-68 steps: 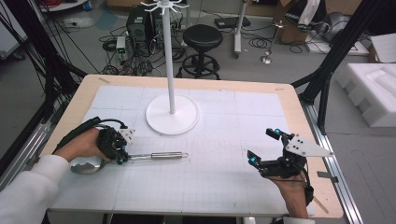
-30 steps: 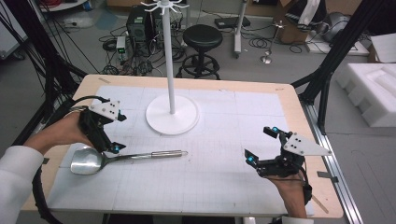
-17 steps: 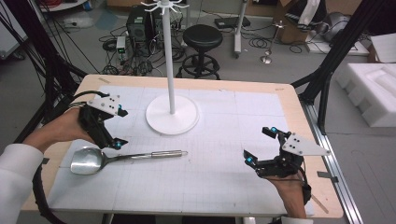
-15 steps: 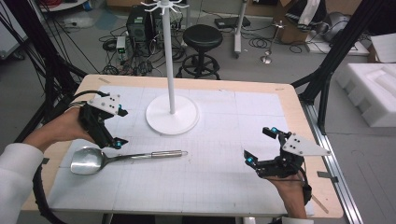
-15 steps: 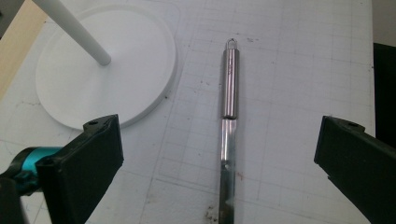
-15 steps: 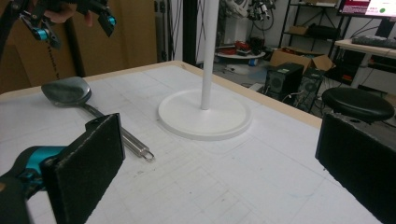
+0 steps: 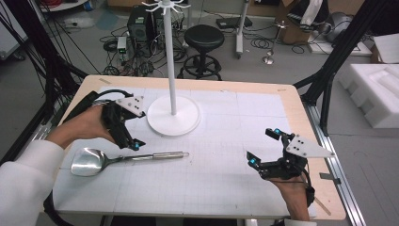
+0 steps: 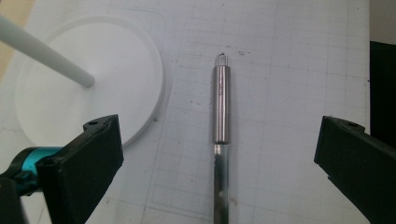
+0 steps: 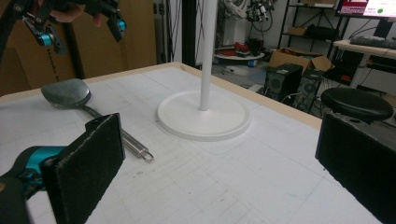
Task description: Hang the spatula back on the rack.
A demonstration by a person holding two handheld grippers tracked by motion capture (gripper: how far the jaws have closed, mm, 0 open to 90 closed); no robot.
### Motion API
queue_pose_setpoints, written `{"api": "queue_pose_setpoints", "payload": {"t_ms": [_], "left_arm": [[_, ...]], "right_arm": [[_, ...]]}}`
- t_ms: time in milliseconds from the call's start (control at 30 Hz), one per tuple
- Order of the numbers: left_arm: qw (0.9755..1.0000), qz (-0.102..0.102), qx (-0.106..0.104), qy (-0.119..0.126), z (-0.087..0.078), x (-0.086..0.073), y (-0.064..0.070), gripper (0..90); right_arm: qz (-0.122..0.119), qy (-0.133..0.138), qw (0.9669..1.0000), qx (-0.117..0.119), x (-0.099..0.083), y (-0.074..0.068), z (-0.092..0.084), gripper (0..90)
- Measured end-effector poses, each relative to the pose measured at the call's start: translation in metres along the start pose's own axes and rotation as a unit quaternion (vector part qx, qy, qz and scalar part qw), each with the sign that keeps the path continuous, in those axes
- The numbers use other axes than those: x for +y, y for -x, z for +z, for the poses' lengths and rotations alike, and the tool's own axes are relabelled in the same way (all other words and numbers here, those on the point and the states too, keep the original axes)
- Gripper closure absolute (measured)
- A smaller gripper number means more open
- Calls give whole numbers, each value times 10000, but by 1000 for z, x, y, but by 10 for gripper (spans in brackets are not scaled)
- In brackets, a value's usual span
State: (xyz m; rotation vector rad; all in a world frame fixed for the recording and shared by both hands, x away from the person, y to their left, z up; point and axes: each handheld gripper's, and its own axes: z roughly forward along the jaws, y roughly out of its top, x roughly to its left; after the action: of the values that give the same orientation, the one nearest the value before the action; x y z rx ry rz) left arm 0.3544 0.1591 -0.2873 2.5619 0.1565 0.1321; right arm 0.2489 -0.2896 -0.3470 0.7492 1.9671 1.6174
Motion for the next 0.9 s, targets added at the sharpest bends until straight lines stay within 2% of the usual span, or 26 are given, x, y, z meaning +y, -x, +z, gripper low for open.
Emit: {"api": "queue_pose_setpoints", "payload": {"t_ms": [167, 333, 433, 600, 900], "left_arm": [[9997, 64, -68, -241, 19, 10, 0, 17], [9986, 101, -119, -513, 40, 12, -3, 17], [9981, 91, -168, -581, 49, 13, -4, 17], [9958, 224, -258, -854, 69, 14, -3, 18], [9929, 220, -418, -1088, 99, 8, 0, 18]], "right_arm": [[-39, 26, 10000, 20, 2, -1, 0, 4], [-13, 57, 10000, 22, 2, 0, -2, 4], [-9, 95, 10000, 11, 2, 1, -4, 4], [10, 93, 10000, 18, 2, 1, -4, 4], [-45, 123, 9999, 11, 4, 0, -5, 4]]}}
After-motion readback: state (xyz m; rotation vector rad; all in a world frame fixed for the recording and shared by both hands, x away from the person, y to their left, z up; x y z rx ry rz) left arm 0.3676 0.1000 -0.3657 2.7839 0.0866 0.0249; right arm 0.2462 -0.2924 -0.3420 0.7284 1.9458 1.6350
